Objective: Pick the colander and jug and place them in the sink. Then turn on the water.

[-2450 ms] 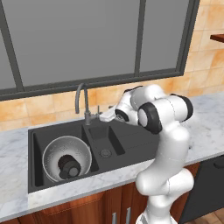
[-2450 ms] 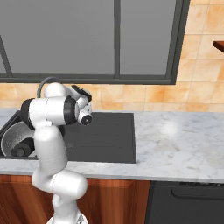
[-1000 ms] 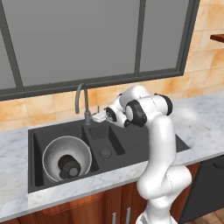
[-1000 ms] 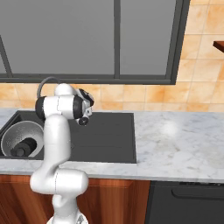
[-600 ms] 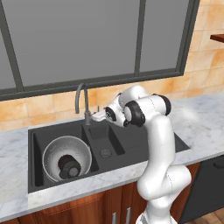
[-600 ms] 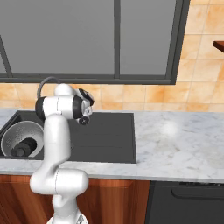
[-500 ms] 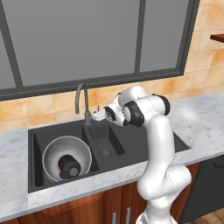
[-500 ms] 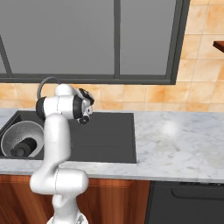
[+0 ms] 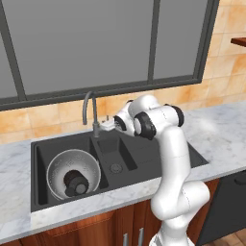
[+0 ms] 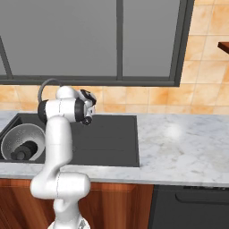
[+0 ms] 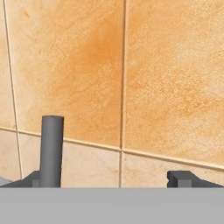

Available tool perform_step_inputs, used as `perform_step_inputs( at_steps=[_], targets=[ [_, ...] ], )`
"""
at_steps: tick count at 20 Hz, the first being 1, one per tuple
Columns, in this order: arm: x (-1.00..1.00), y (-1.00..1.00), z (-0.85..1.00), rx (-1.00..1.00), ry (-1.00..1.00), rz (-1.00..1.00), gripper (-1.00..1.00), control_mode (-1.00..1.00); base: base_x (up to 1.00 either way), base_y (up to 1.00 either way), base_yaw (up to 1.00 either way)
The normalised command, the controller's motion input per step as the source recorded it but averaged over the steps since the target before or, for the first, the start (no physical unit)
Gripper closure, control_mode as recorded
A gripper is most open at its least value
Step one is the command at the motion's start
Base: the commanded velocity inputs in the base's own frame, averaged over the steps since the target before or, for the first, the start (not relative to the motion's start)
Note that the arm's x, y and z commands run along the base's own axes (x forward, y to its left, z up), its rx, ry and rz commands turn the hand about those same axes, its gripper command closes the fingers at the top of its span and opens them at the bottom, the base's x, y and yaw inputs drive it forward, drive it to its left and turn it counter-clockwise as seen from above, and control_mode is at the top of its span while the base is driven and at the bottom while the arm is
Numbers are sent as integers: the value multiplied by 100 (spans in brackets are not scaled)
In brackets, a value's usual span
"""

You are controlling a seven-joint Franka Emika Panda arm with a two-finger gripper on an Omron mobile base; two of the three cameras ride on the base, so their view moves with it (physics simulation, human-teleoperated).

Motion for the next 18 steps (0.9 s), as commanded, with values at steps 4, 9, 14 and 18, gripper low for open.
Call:
perform_step_inputs(
  at_steps=[4,9,14,18],
  targets=[
    [38,0,0,0,0,-3,-100,-100,0,0,0],
    [7,-4,-1,0,0,-11,-100,-100,0,0,0],
    [0,-24,-11,0,3,-19,-100,-100,0,0,0],
    [0,-26,-2,0,1,-13,-100,-100,0,0,0]
  ],
)
